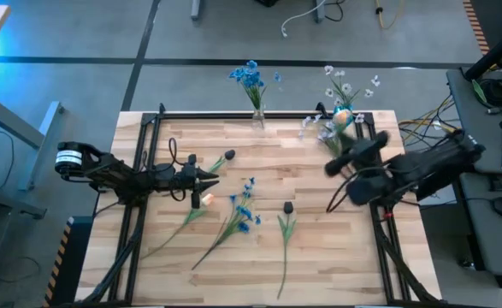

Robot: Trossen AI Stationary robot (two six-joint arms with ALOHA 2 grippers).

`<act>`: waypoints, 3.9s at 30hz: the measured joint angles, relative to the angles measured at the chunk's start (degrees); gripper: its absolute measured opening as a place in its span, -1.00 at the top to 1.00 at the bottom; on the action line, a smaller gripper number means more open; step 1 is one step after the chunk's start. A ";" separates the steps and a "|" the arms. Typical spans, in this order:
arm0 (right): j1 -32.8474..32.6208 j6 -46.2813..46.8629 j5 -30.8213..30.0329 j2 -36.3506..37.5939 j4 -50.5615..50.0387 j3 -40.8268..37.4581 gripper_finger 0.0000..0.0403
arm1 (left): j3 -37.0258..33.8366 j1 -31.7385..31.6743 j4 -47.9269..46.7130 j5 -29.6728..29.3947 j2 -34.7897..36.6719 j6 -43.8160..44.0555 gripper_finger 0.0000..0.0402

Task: Sort flowers into vase by color
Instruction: Put the right light orange tulip into the blue vase

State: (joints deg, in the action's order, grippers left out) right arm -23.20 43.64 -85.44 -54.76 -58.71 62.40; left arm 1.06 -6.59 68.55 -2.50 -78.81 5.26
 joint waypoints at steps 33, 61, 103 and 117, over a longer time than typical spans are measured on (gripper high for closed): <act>2.58 -11.69 -4.55 28.22 -22.90 -4.14 0.96 | 0.24 0.00 1.33 0.02 0.00 -2.39 0.62; -14.64 -14.65 -4.53 43.14 -28.05 -0.67 0.96 | 0.90 0.00 0.46 0.13 0.00 -4.66 0.62; 21.02 -17.35 14.63 36.28 -24.97 -3.10 0.96 | 0.70 0.00 -3.17 0.55 0.00 -4.29 0.62; 36.37 -25.99 38.15 38.69 -24.91 -3.45 0.96 | 0.70 0.02 -3.25 0.57 0.00 -4.27 0.62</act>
State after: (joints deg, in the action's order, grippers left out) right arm 13.17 17.65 -47.29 -16.07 -83.62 58.96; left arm 1.76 -6.57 65.30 -1.93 -78.81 0.99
